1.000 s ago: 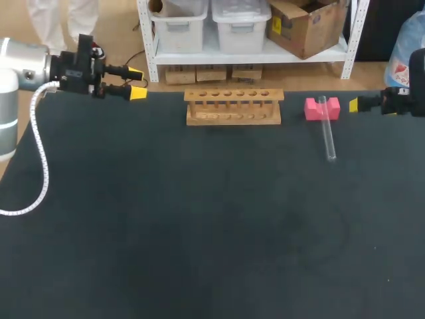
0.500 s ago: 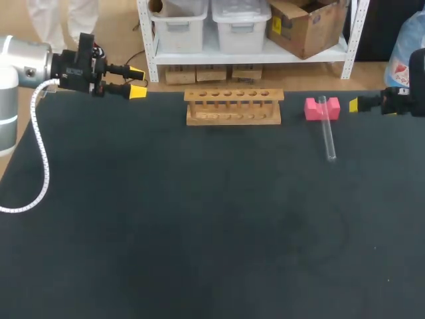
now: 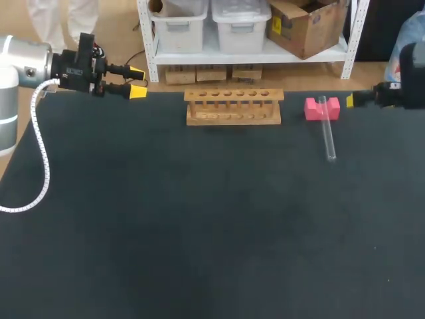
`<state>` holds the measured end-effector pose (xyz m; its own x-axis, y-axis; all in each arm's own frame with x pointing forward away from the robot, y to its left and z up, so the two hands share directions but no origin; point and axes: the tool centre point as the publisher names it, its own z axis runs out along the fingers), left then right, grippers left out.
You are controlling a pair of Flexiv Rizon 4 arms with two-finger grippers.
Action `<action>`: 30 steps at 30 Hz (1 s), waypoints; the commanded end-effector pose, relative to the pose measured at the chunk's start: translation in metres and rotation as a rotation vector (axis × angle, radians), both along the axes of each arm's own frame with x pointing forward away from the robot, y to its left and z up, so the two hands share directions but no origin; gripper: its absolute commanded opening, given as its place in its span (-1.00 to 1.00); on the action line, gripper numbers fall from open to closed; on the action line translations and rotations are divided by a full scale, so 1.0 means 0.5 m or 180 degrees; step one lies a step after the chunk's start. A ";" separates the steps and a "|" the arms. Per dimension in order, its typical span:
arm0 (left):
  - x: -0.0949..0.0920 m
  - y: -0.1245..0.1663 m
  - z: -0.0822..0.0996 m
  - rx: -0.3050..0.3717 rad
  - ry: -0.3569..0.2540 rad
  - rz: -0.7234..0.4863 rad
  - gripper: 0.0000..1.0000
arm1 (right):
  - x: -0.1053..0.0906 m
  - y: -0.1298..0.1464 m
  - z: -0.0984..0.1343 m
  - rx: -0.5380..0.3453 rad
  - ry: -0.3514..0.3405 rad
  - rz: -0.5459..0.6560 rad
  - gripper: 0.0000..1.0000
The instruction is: Grasp the test tube, adjust it, and insert it.
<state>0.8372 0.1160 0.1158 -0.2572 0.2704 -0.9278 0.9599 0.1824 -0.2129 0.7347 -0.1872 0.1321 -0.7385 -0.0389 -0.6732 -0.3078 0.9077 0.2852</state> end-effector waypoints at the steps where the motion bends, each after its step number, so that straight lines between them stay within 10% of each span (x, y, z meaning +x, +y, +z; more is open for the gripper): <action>1: 0.001 0.000 -0.001 -0.0003 -0.0004 -0.0004 1.00 | 0.016 0.032 -0.029 -0.0937 -0.0219 -0.0824 1.00; 30: 0.001 0.000 -0.001 -0.0003 -0.0004 -0.0004 1.00 | 0.070 0.058 -0.141 -0.1469 -0.0659 -0.1199 1.00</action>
